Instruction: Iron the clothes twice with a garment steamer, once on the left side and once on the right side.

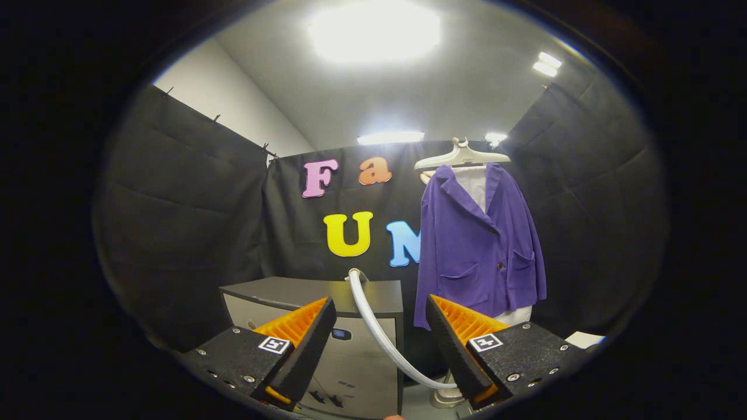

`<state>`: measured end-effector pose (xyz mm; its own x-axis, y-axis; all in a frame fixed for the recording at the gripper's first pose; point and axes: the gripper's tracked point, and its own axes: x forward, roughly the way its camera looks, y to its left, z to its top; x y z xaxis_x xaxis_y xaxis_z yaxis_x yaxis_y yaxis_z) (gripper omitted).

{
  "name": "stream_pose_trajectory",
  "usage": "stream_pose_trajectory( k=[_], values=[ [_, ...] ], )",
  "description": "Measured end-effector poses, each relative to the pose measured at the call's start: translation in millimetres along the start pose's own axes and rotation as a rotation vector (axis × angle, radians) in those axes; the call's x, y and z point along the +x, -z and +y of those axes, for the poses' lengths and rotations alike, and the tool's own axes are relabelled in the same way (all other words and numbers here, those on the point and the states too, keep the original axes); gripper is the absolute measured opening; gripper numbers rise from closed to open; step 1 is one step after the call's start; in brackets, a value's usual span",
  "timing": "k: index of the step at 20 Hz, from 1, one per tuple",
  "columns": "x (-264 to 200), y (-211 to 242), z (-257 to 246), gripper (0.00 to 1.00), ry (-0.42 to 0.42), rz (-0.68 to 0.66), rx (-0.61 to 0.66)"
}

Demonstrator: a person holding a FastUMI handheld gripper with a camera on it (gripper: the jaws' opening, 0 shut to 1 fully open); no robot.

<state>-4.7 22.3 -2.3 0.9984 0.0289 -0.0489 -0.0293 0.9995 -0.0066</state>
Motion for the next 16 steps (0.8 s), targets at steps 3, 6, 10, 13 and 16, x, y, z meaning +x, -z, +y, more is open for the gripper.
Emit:
stream_pose_trajectory(
  k=[3,6,10,13,16],
  values=[
    [1,0,1,0.95,-0.001,0.001,-0.001],
    [0,-3,2,0.95,-0.001,-0.002,0.001],
    [2,-8,2,0.95,-0.004,-0.009,0.004],
    [1,-11,4,0.95,-0.006,-0.012,0.005],
    [3,-14,6,0.95,-0.011,-0.008,0.011]
  ],
)
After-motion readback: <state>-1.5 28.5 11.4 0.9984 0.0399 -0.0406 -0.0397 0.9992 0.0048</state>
